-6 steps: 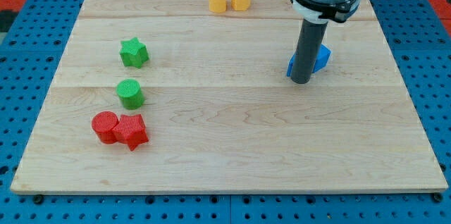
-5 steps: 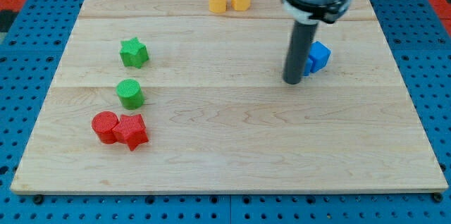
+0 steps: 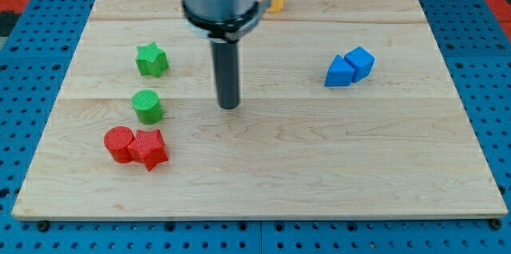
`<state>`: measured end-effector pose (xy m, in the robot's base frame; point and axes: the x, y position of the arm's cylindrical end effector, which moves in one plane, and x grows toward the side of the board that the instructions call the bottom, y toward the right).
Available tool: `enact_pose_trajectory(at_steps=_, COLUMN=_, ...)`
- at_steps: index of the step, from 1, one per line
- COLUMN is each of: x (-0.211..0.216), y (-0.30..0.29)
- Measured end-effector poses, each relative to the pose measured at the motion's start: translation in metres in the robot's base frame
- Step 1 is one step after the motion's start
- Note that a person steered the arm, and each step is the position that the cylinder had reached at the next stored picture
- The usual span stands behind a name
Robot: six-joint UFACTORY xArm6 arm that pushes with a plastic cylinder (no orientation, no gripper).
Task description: Place the green circle at the left center
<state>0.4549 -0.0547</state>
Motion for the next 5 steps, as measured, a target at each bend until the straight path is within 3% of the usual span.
enact_pose_trajectory(at_steps=2, x=0.024, y=-0.066)
enact_pose_trajectory(at_steps=3, x=0.016, y=-0.116)
enact_pose_trajectory(at_steps=5, x=-0.025, y=-0.145)
